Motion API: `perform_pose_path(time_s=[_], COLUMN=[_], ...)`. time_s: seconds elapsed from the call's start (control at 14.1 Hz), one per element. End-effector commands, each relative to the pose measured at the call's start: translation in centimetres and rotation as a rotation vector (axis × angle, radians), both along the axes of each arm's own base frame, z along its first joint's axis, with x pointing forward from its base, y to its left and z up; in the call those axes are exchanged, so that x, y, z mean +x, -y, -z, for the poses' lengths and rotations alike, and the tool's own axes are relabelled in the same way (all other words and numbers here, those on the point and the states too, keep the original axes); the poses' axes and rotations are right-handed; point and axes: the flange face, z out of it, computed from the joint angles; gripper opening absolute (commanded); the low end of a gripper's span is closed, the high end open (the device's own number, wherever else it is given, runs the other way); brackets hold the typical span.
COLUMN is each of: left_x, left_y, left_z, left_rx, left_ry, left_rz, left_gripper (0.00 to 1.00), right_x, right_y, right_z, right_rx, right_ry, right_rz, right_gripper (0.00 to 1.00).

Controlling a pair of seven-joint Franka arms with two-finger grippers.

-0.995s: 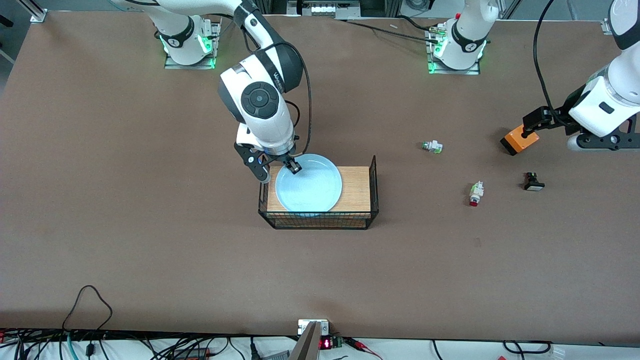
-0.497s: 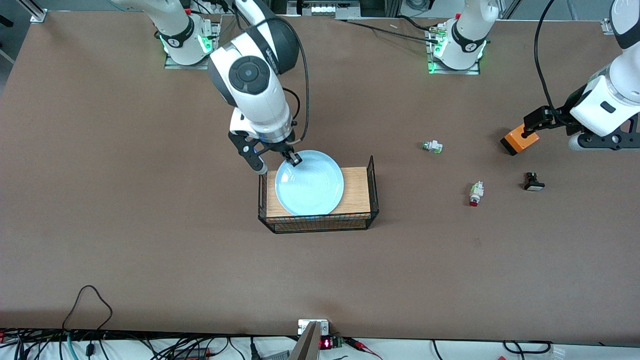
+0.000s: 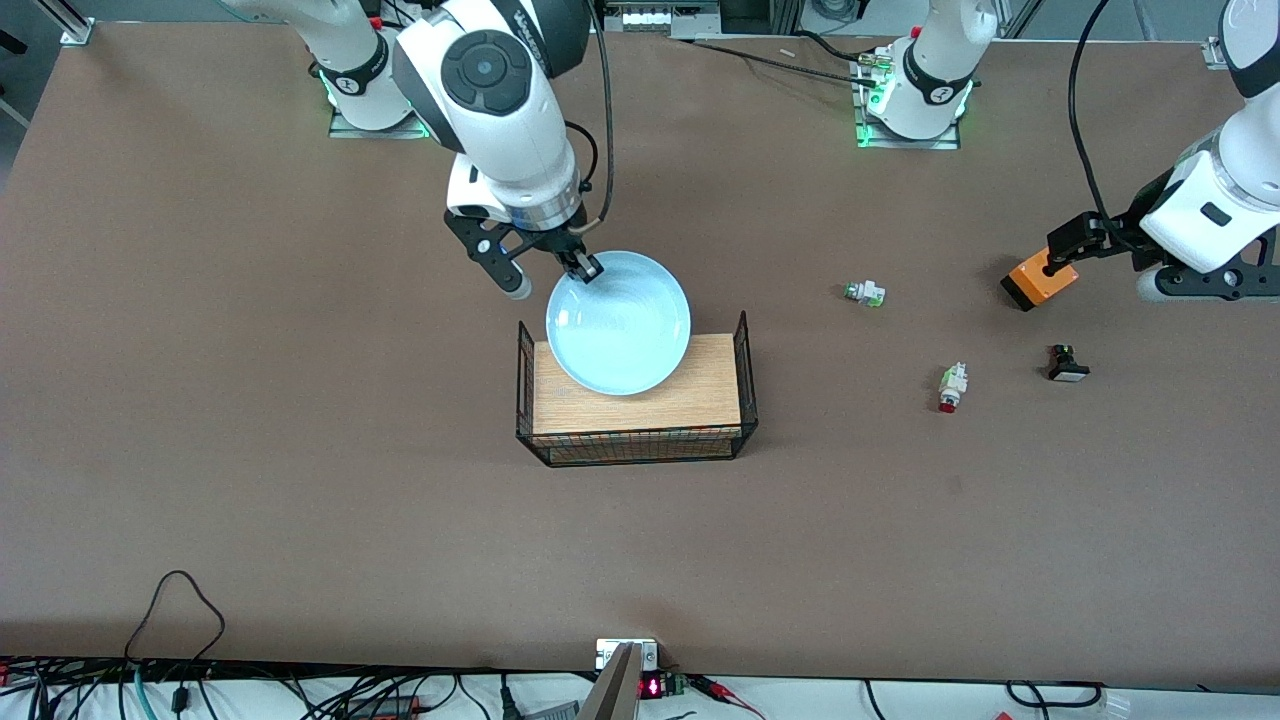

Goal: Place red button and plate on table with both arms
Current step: 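Lift the blue plate out of the basket with the right gripper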

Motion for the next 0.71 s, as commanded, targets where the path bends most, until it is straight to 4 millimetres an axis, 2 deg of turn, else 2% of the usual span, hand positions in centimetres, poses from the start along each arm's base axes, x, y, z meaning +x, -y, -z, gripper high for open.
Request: perform_pose_path(time_s=[0.0,0.14,0.36,0.64], left_x=[0.0,0.0,-0.1,-0.1], left_y=[-0.2,-0.2,-0.1,0.1], left_z=[-0.5,-0.5,-0.6,-0.6], left_rx=[-0.011,-0.011,-0.011,-0.009], left_ry=[0.000,0.000,0.000,-0.001], left_rz=[0.019,0.019,0.021,0.025], left_gripper=[1.00,1.00,1.00,1.00], right_x=[0.4,2.2,4.9,7.8], right_y=[3.2,6.9,11.9,18.4], right_z=[-5.1,-7.4,-9.2,-9.1], right_rx=[0.030,0.035,0.059,0.056], right_ry=[0.030,0.042,0.034,0.041], right_rz=[0.019,0.025,-0.029,-0.123], right_gripper=[0.00,0.00,0.00,0.00])
